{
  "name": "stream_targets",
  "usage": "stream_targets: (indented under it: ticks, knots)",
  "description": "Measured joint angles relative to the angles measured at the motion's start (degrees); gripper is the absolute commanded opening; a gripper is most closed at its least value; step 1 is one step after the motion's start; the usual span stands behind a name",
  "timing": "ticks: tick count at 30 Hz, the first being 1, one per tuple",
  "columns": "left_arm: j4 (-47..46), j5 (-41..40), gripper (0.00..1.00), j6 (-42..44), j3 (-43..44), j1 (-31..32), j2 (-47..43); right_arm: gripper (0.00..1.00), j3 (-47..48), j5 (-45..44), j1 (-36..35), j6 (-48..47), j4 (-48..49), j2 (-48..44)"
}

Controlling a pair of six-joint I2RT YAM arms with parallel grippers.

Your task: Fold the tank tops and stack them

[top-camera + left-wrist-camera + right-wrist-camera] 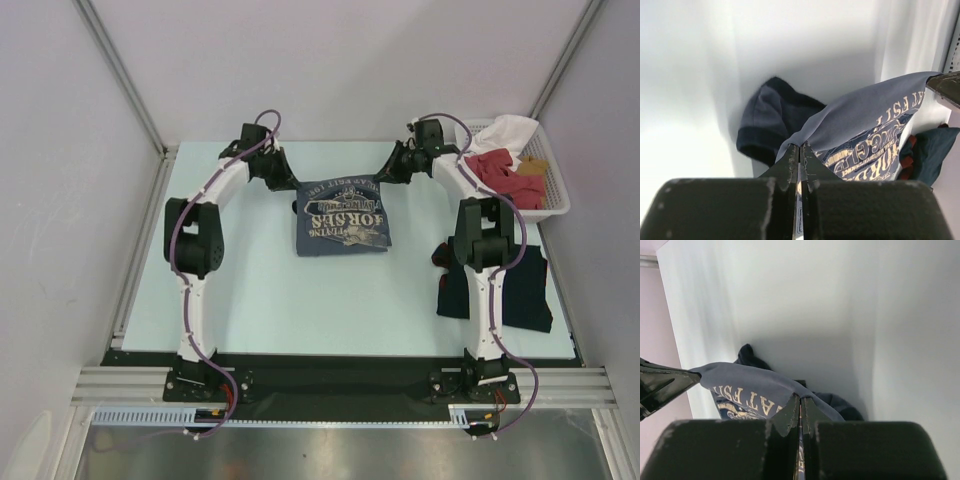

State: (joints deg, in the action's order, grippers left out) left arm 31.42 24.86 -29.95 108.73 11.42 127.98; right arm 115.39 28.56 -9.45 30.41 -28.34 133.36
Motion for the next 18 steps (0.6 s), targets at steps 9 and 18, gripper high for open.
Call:
stream_targets:
  ticks: [9, 18]
  knots:
    - [-1.68, -0.02, 0.99, -1.51, 6.36, -1.22, 7.74, 0.67, -2.01, 0.59, 0.81, 4.48, 10.10, 4.13]
    - [-3.78, -7.02, 0.92, -1.01, -5.46, -1.11, -3.82, 0.21, -22.27, 3.02, 0.79, 6.14, 23.26, -6.34]
